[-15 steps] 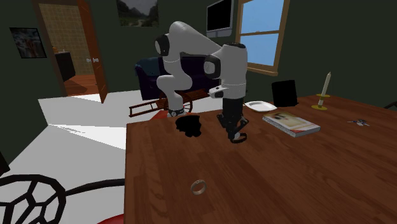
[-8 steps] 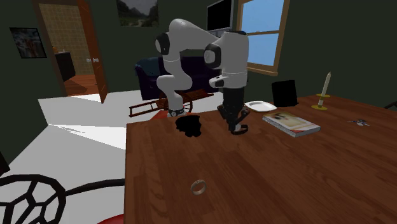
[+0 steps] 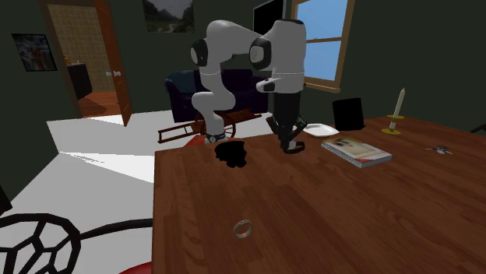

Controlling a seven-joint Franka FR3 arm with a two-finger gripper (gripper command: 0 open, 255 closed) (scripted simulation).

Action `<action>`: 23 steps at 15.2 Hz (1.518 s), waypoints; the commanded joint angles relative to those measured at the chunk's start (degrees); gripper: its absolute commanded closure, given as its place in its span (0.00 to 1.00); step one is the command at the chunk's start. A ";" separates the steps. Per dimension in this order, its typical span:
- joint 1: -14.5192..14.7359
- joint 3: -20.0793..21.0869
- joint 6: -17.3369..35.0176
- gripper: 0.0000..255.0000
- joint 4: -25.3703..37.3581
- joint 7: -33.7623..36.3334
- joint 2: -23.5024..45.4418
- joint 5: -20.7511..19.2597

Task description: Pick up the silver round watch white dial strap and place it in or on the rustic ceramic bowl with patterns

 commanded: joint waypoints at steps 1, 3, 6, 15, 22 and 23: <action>0.21 0.13 -1.58 1.00 1.43 0.03 -0.16 0.12; 0.37 0.19 -3.11 1.00 2.96 -0.04 -0.18 0.18; -2.64 0.60 -1.52 1.00 -3.42 -2.17 -5.70 3.06; -10.28 -2.62 2.67 1.00 -27.43 -15.52 -28.81 16.24; -10.82 -9.39 1.16 1.00 -40.93 -25.64 -44.08 21.82; -10.78 -10.47 0.73 1.00 -42.59 -26.93 -46.07 22.16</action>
